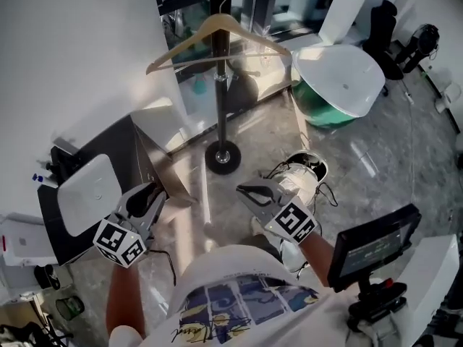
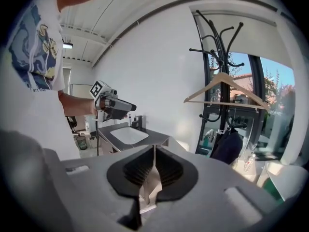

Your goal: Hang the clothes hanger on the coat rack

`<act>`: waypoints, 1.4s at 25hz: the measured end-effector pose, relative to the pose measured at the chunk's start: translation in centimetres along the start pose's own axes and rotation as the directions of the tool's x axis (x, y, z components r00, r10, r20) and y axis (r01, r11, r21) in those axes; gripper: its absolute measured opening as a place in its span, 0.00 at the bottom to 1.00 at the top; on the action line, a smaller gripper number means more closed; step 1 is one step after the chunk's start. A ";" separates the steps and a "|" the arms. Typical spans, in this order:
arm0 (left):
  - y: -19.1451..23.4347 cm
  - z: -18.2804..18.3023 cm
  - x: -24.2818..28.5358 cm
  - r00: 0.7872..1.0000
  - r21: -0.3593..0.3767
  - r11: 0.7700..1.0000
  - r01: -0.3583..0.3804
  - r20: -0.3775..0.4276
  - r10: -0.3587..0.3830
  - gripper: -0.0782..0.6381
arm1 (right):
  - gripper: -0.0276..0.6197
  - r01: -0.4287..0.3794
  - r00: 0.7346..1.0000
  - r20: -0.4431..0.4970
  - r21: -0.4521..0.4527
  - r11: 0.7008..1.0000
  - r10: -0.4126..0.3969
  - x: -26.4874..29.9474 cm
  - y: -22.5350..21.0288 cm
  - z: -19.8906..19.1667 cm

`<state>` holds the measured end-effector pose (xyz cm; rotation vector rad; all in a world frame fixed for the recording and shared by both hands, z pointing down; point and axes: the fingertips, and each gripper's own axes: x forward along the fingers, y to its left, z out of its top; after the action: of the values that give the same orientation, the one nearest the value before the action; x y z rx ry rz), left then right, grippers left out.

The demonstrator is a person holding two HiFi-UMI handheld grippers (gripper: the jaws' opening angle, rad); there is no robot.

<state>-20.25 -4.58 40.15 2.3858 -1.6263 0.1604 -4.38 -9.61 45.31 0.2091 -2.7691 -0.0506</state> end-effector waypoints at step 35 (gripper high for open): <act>-7.9 -6.3 -4.6 0.968 -0.031 0.974 0.224 -0.105 -0.226 0.11 | 0.05 -0.034 0.999 -0.007 -0.058 0.998 0.033 2.3 11.2 4.5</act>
<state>-14.34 3.97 44.01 2.4787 -1.2927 0.2265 -9.67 1.10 42.65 0.1472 -2.7602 -0.1219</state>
